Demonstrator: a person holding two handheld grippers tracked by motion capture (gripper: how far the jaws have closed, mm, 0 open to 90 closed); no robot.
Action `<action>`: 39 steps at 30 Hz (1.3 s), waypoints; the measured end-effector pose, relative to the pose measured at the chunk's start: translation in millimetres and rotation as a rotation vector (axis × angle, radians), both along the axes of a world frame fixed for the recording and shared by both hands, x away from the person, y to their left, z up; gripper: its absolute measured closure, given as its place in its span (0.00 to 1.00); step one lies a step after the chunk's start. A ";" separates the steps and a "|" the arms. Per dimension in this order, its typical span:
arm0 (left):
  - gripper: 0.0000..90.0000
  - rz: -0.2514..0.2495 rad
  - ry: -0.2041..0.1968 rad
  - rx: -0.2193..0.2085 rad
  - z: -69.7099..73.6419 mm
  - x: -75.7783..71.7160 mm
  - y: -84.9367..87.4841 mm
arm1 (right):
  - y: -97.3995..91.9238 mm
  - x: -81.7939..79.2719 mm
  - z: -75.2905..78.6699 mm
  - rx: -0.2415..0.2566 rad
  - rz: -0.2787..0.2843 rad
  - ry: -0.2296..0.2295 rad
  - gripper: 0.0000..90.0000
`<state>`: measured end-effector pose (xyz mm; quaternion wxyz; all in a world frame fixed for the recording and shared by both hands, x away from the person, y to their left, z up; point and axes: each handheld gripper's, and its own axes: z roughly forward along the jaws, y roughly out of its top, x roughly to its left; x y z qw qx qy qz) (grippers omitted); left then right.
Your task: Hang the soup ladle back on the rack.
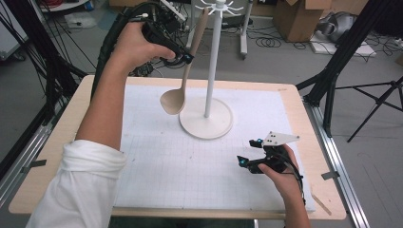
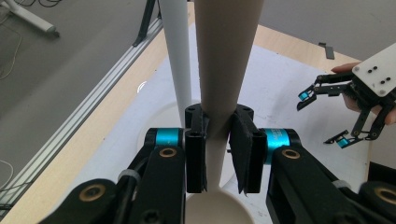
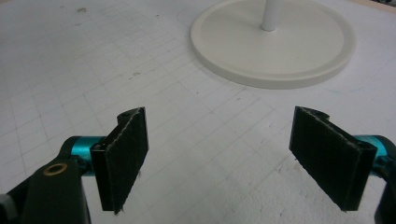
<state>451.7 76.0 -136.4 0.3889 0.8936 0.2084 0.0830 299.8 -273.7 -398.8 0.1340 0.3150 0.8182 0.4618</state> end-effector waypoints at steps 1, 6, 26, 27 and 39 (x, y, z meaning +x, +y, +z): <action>0.85 0.003 0.002 0.002 -0.2 0.3 -0.9 | 0.0 0.0 -0.1 0.000 0.000 0.002 0.21; 0.85 0.011 0.002 0.025 1.2 2.4 -4.6 | 0.7 0.2 -0.2 0.002 0.004 -0.003 0.21; 0.85 0.057 0.027 0.064 -1.0 13.2 -4.2 | 4.7 -0.7 -1.9 -0.003 0.017 0.005 0.21; 0.85 0.057 0.027 0.064 -0.8 13.3 -4.6 | 4.8 -0.5 -2.0 -0.003 0.018 0.002 0.21; 0.84 0.067 -0.006 0.104 -2.0 14.1 -8.2 | 5.9 -0.7 -2.5 -0.008 0.019 0.007 0.21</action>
